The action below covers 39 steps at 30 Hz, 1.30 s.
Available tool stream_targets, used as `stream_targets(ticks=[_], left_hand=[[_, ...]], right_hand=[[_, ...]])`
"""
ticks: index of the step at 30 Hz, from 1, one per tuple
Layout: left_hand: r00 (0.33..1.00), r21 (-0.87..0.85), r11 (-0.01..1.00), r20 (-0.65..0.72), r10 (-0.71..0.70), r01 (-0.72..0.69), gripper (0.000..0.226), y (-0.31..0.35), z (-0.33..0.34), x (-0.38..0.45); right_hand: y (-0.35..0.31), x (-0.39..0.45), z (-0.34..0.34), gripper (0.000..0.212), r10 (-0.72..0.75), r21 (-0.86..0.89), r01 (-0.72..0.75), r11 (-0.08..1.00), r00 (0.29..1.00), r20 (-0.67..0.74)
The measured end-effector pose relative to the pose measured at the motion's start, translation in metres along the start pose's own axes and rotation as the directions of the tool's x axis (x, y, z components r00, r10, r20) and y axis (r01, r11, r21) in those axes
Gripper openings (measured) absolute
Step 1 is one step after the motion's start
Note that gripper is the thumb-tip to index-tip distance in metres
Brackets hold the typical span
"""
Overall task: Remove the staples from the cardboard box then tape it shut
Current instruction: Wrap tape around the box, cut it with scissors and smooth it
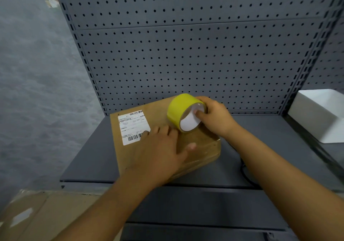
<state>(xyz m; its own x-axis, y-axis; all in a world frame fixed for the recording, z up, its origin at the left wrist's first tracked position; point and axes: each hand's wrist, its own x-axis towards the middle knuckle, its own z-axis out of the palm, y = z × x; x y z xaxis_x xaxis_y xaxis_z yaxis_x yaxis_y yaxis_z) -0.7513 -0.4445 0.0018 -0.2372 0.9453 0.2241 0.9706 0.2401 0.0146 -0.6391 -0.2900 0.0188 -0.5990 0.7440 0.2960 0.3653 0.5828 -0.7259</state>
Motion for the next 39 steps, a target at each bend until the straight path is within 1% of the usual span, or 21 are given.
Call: stream_targets(ticks=[1,2,3,4,5,7,9,13,15,17,19,20,22,24,25,27,29,32,34,36,39], left_hand=[[0.999,-0.156,0.987,0.017,-0.03,0.032,0.07,-0.008,-0.007,0.008],[0.996,-0.324,0.943,0.065,-0.061,0.079,0.059,-0.017,-0.014,0.017],[0.989,-0.474,0.871,0.126,-0.078,0.129,0.049,-0.027,-0.018,0.026],[0.98,-0.578,0.8,0.186,-0.063,0.161,0.043,-0.034,-0.021,0.034],[0.973,-0.643,0.749,0.229,-0.013,0.161,0.046,-0.038,-0.024,0.04],[0.962,-0.738,0.666,0.244,0.121,0.104,0.059,-0.044,-0.025,0.052],[0.95,-0.811,0.582,0.231,0.209,0.069,0.06,-0.05,-0.025,0.061],[0.909,-0.895,0.432,0.269,0.319,0.113,0.045,-0.063,-0.024,0.073],[0.89,-0.922,0.349,0.293,0.349,0.167,0.046,-0.069,-0.019,0.076],[0.873,-0.94,0.272,0.301,0.383,0.205,0.056,-0.074,-0.016,0.08],[0.876,-0.95,0.242,0.281,0.391,0.196,0.075,-0.073,-0.013,0.084],[0.89,-0.955,0.23,0.263,0.373,0.186,0.082,-0.072,-0.01,0.086],[0.922,-0.968,0.187,0.221,0.317,0.168,0.089,-0.068,-0.004,0.089],[0.942,-0.977,0.158,0.182,0.28,0.141,0.088,-0.066,0.002,0.09],[0.947,-0.979,0.155,0.168,0.274,0.129,0.084,-0.065,0.005,0.089],[0.948,-0.983,0.15,0.145,0.284,0.106,0.071,-0.066,0.008,0.088],[0.94,-0.982,0.162,0.146,0.31,0.099,0.061,-0.067,0.008,0.085],[0.922,-0.975,0.188,0.176,0.344,0.116,0.04,-0.068,0.007,0.084],[0.916,-0.971,0.199,0.198,0.348,0.134,0.036,-0.069,0.006,0.084],[0.915,-0.966,0.21,0.215,0.342,0.149,0.036,-0.071,0.007,0.086],[0.928,-0.966,0.225,0.196,0.317,0.127,0.032,-0.071,0.009,0.087]], right_hand=[[-0.001,-0.001,0.0,0.039,0.008,-0.003,-0.008,1.0,1.0,-0.001],[0.0,-0.003,-0.001,0.039,0.016,-0.008,-0.016,1.0,1.0,0.001],[0.0,-0.004,-0.001,0.039,0.02,-0.013,-0.02,1.0,1.0,0.005],[0.0,-0.006,-0.001,0.039,0.021,-0.013,-0.021,1.0,1.0,0.009],[0.001,-0.006,0.0,0.039,0.02,-0.007,-0.02,1.0,1.0,0.011],[0.001,-0.007,0.001,0.037,0.015,0.003,-0.015,1.0,1.0,0.008],[0.0,-0.007,0.001,0.036,0.021,0.006,-0.021,1.0,1.0,0.005],[-0.001,-0.009,0.001,0.037,0.053,0.035,-0.053,0.998,0.999,-0.007],[-0.001,-0.015,-0.003,0.039,0.072,0.028,-0.072,0.997,0.997,0.031],[0.005,-0.025,-0.012,0.045,0.132,0.047,-0.138,0.989,0.985,0.112],[0.016,-0.038,-0.023,0.045,0.231,0.042,-0.237,0.971,0.966,0.121],[0.024,-0.045,-0.03,0.042,0.281,-0.011,-0.281,0.96,0.956,0.083],[0.041,-0.061,-0.044,0.035,0.379,-0.201,-0.374,0.905,0.925,-0.016],[0.056,-0.078,-0.054,0.029,0.495,-0.35,-0.48,0.804,0.867,-0.051],[0.061,-0.087,-0.057,0.031,0.556,-0.407,-0.522,0.749,0.83,-0.043],[0.065,-0.102,-0.059,0.043,0.652,-0.485,-0.579,0.655,0.758,-0.023],[0.064,-0.112,-0.056,0.054,0.688,-0.518,-0.6,0.61,0.725,-0.03],[0.058,-0.12,-0.046,0.057,0.68,-0.546,-0.598,0.586,0.73,-0.07],[0.053,-0.122,-0.037,0.054,0.673,-0.554,-0.61,0.567,0.73,-0.116],[0.047,-0.123,-0.03,0.05,0.682,-0.539,-0.639,0.549,0.715,-0.153],[0.039,-0.124,-0.026,0.045,0.689,-0.465,-0.692,0.552,0.693,-0.213]])
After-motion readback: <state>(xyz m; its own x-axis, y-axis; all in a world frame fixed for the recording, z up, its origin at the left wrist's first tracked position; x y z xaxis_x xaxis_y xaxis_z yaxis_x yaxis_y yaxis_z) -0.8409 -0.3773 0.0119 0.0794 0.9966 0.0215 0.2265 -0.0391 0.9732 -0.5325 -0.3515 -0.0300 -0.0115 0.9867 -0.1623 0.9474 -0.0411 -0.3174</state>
